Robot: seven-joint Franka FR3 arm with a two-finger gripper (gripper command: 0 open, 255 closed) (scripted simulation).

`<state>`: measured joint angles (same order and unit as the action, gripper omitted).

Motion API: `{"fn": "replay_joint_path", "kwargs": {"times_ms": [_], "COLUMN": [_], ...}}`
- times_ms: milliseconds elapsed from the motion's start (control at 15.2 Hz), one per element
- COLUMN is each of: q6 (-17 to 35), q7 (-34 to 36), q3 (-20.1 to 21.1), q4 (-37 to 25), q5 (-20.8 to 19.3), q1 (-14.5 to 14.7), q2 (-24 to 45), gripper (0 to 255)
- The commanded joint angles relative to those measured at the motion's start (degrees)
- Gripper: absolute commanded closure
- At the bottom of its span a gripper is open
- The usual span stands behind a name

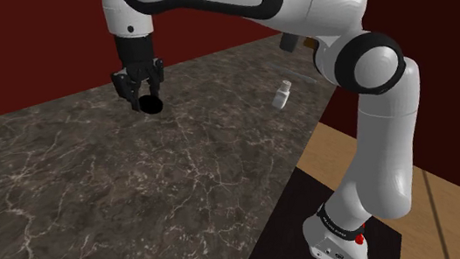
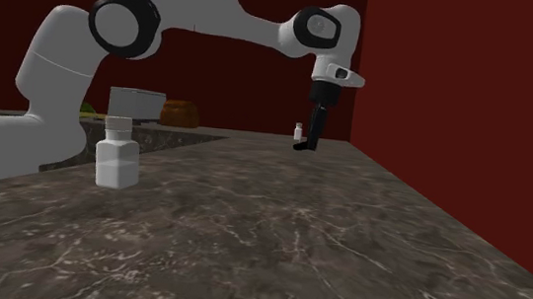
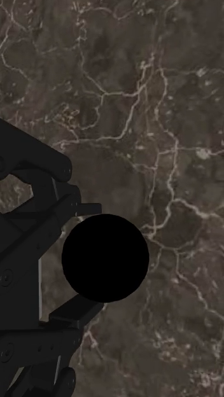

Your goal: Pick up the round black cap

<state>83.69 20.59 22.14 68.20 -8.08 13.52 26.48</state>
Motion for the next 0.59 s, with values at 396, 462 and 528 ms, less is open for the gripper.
{"fn": "replay_joint_path", "kwargs": {"times_ms": [396, 462, 528], "q6": [-7.71, -7.88, -7.88], "q7": [0.1, 0.1, 0.1], "q3": [-0.03, -0.03, -0.03], "q4": [-10.12, -10.37, -10.35], "q5": [-0.8, -0.83, -0.82], "q1": [1.7, 1.75, 1.74], "q2": [2.41, 2.49, 2.48], "gripper": [255, 255, 255]}}
